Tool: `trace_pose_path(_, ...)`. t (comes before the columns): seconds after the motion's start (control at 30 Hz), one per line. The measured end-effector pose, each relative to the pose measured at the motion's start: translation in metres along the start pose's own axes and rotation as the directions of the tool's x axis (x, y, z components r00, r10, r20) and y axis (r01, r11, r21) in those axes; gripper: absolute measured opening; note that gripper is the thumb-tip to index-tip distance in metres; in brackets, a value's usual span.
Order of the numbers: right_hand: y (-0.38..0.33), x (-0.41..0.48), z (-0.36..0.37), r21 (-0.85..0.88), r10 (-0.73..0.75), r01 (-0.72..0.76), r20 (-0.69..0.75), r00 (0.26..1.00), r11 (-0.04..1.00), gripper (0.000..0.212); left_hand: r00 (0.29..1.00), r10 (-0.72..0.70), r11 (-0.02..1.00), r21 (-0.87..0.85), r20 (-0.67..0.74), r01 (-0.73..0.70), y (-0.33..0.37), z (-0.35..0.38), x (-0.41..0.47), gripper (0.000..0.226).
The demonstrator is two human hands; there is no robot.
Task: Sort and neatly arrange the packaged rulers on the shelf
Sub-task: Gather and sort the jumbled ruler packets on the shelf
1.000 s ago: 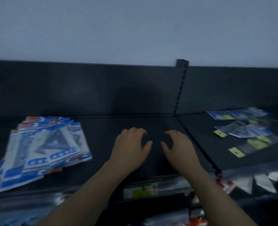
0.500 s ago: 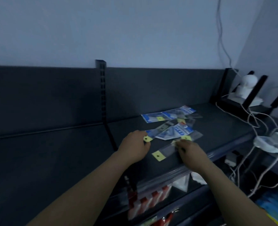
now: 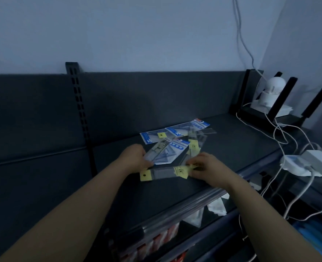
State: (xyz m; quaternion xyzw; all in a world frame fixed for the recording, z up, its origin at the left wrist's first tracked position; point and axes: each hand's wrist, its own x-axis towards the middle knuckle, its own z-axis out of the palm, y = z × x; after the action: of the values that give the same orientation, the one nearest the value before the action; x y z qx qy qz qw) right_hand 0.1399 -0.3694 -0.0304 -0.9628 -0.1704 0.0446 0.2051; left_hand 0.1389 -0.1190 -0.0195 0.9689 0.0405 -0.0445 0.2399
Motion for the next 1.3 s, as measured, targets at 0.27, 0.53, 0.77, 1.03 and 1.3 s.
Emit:
trace_pose_path(0.27, -0.003, 0.002, -0.016, 0.002, -0.048, 0.049, 0.115, 0.992, 0.999, 0.009, 0.999, -0.030, 0.976, -0.218, -0.014, 0.026, -0.009, -0.012, 0.002, 0.013)
trace_pose_path(0.53, 0.006, 0.006, -0.012, 0.029, 0.041, -0.042, 0.036, 0.999, 0.999, 0.042, 0.988, -0.124, 0.914, -0.398, -0.092, 0.078, -0.008, -0.029, 0.000, 0.022)
trace_pose_path(0.77, 0.009, 0.000, -0.006, 0.114, 0.049, -0.047, -0.018, 0.999, 0.992, 0.042, 0.983, -0.104, 0.671, -0.740, -0.154, -0.045, 0.003, -0.032, -0.022, 0.024)
trace_pose_path(1.03, 0.006, -0.008, -0.004, 0.201, 0.075, -0.049, -0.124, 0.989, 0.978, 0.039, 0.997, 0.068, 0.998, 0.012, -0.023, -0.068, 0.009, 0.005, -0.020, 0.060)
trace_pose_path(1.3, -0.011, -0.011, 0.003, 0.225, -0.001, 0.010, -0.037, 0.999, 0.974, 0.035, 0.985, 0.171, 0.971, 0.178, -0.040, -0.161, 0.011, 0.008, -0.028, 0.061)
